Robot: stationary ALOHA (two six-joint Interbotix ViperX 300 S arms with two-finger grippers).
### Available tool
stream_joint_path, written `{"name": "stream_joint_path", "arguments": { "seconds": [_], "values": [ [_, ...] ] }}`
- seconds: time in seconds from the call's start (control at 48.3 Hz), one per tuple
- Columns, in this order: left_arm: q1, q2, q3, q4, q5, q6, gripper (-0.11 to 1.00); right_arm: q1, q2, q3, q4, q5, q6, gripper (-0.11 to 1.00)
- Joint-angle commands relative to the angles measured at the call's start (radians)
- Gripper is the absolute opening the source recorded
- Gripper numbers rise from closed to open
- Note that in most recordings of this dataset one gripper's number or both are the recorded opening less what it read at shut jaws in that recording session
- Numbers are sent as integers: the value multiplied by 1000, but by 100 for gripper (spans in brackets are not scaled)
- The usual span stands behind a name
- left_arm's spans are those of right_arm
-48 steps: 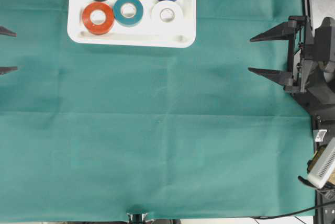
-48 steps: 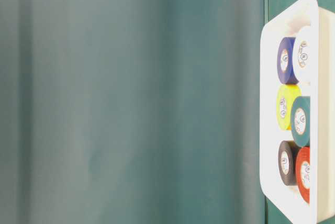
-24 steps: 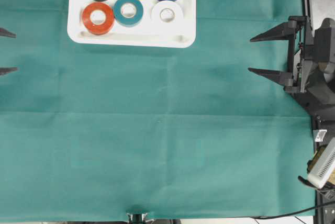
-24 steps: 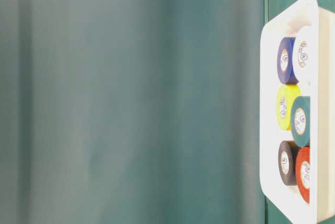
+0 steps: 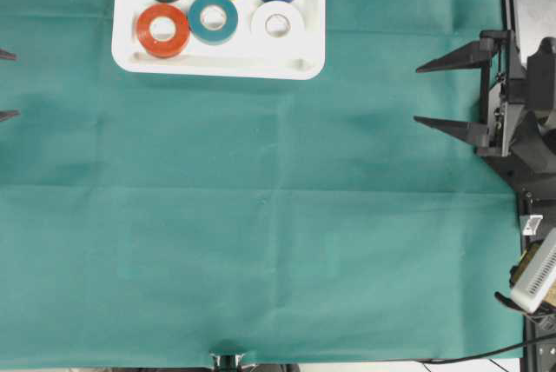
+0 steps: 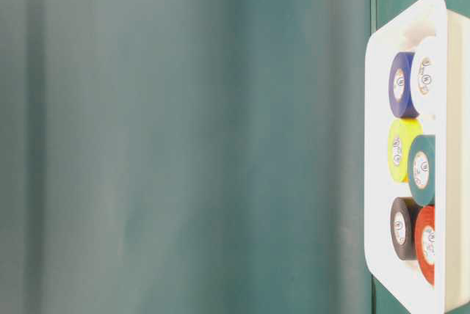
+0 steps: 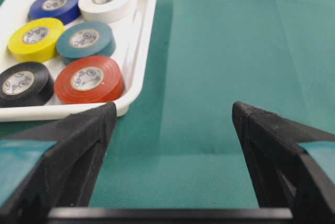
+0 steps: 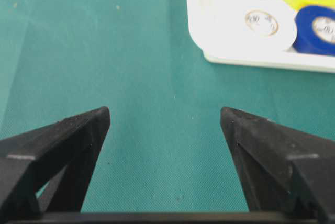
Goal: Put the tape alternately from left to right into the white case.
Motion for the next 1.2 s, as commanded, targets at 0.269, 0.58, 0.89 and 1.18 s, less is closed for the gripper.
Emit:
{"name": "stream_joint_path", "arguments": {
  "seconds": [0.269,0.58,0.89,1.18],
  "values": [
    [3,6,-12,3,8,8,93,2,-43,2,-2,-3,2,78],
    [3,-6,-11,3,11,5,93,2,-58,0,0,-2,6,78],
    [3,-6,-9,3,12,8,93,2,-58,-3,2,0,8,78],
    [3,-8,-9,2,11,8,93,2,-58,3,2,-2,8,78]
  ]
}}
